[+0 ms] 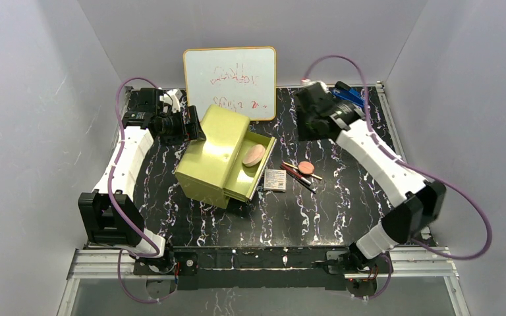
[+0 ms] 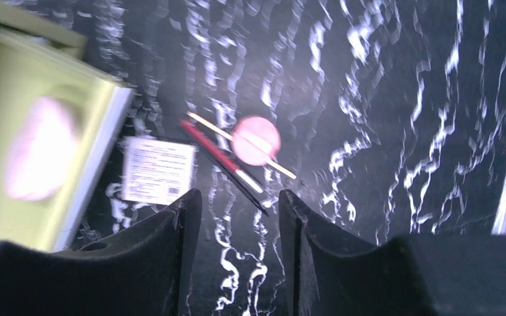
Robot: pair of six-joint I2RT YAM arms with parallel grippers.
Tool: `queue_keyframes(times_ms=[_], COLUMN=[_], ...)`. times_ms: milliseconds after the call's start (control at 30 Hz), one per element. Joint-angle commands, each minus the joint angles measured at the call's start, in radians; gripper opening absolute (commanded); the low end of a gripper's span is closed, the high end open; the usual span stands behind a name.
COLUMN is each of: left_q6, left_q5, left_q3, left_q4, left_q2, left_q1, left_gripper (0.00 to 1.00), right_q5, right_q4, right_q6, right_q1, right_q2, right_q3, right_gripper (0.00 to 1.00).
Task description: Organize the makeup
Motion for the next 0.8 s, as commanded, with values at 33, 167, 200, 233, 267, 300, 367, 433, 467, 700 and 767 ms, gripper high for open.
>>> queue_keyframes(times_ms=[33,167,200,233,267,300,367,433,467,700,767], left_q6=[0.03,0.03,0.03,0.03,0.03,0.031,0.031,0.03,0.031,0.031,0.032], left_q5=[-0.047,-0.047,-0.047,-0.047,-0.048,-0.05,-0.052,-0.054,-0.055,-0.052,-0.052], left_q3=[0.004,0.005,0.005,0.005,0.003,0.002,0.0,-0.002,-0.002,0.006,0.005], left_q4=[-0.056,-0.056,-0.056,-0.056,-0.058,-0.059,-0.06,-0.061,-0.061,-0.061,-0.061], left_q2=[-0.013,-0.012,-0.013,-0.014,-0.017,-0.018,-0.021,-0.024,-0.025,-0.018,-0.015], left_q1=[-0.007,-0.01,-0.01,-0.01,-0.01,-0.01,-0.011,-0.011,-0.012,-0.012,-0.013], left_gripper=[0.98,0.98,0.98,0.99,0.98,0.98,0.98,0.98,0.98,0.98,0.98], right_q5=[-0.171,-0.223,-0.231,-0.242,-0.254,-0.267,-0.285,-0.293,-0.292,-0.277,-0.278], right_q4=[0.214,0.312,0.341,0.37,0.406,0.425,0.48,0.507,0.521,0.575,0.573], right_q6=[0.092,0.107,0.106,0.105,0.107,0.109,0.113,0.114,0.114,0.103,0.097], right_q1=[-0.177,-0.209,-0.214,-0.224,-0.23,-0.236,-0.243,-0.246,-0.245,-0.254,-0.259], right_q2=[-0.133,-0.146,-0.14,-0.133,-0.123,-0.113,-0.088,-0.058,-0.04,0.05,0.071], right_q3=[-0.369,-0.52,-0.556,-0.581,-0.603,-0.62,-0.643,-0.65,-0.651,-0.627,-0.606], right_gripper=[0.53,0.53,0.52,0.52,0.52,0.52,0.52,0.52,0.52,0.51,0.51])
